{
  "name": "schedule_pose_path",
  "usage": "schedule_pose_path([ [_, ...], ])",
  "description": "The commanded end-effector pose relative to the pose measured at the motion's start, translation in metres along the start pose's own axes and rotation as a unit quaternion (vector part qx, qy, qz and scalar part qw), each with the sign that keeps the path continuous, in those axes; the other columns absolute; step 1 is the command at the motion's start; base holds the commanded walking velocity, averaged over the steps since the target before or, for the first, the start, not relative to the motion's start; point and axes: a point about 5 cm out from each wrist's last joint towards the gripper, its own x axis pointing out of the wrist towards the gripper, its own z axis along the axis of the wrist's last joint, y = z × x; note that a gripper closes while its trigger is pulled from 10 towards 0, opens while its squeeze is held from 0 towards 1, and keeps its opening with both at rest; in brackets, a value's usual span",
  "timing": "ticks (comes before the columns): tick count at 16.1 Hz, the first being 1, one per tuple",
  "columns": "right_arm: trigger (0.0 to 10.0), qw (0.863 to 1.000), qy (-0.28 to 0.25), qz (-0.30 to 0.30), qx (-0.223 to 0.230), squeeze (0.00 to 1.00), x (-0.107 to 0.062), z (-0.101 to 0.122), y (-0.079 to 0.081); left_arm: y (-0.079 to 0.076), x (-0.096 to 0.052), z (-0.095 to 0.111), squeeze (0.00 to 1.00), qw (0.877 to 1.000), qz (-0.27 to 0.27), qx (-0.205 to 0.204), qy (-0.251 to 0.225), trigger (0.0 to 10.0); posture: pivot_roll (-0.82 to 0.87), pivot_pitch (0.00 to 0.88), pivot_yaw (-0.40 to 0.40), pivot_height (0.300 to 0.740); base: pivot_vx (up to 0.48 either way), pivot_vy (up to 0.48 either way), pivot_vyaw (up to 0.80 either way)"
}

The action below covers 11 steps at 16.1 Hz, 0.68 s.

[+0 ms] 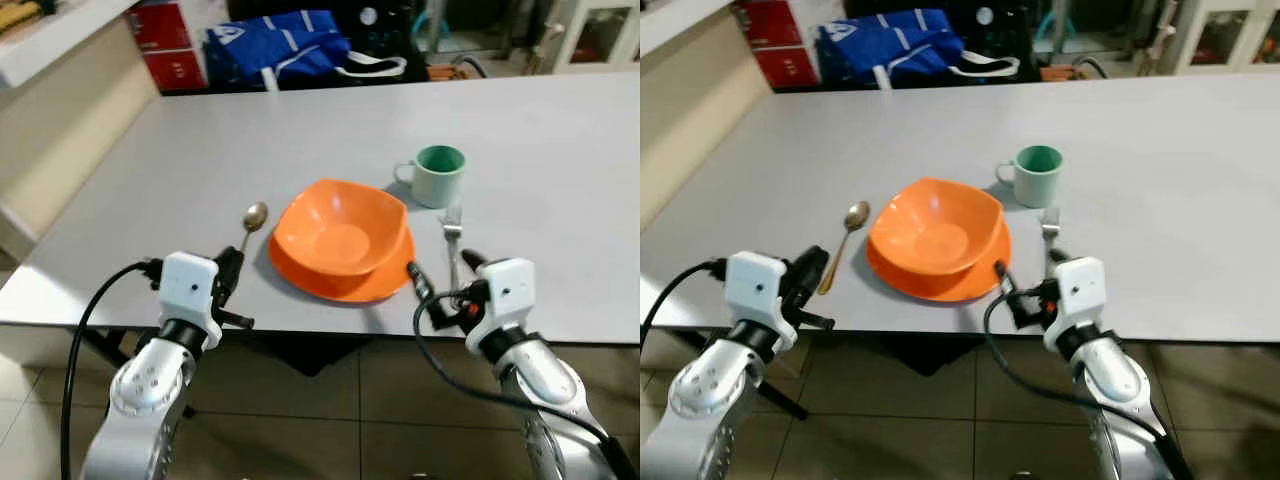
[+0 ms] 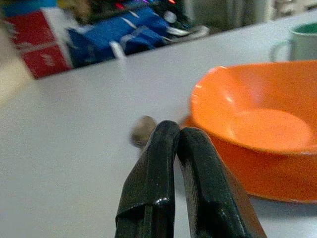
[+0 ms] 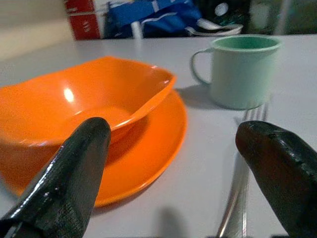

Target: Setting the table

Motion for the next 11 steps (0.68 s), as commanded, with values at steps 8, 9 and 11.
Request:
schedule_pose_path([
  [8, 10.0, 0.998, -0.004, -0.047, 0.038, 0.0, -0.005, -0.036, 0.008, 0.0, -0.01, -0.039, 0.0, 0.994, 0.074, -0.051, 0.06, 10.0, -0.2, 0.0, 0.131, 0.74, 0.0, 0.0, 0.0],
  [9, 10.0, 0.999, -0.008, -0.028, 0.045, 0.0, -0.002, -0.035, 0.013, 0.001, -0.008, -0.04, 0.0, 0.995, 0.07, -0.046, 0.06, 10.0, -0.2, 0.0, 0.132, 0.74, 0.0, 0.0, 0.0],
  [11, 10.0, 0.997, -0.011, -0.013, 0.07, 0.0, 0.001, -0.037, 0.013, 0.006, -0.004, -0.04, 0.0, 0.995, 0.075, -0.045, 0.04, 10.0, -0.2, 0.0, 0.123, 0.74, 0.0, 0.0, 0.0],
])
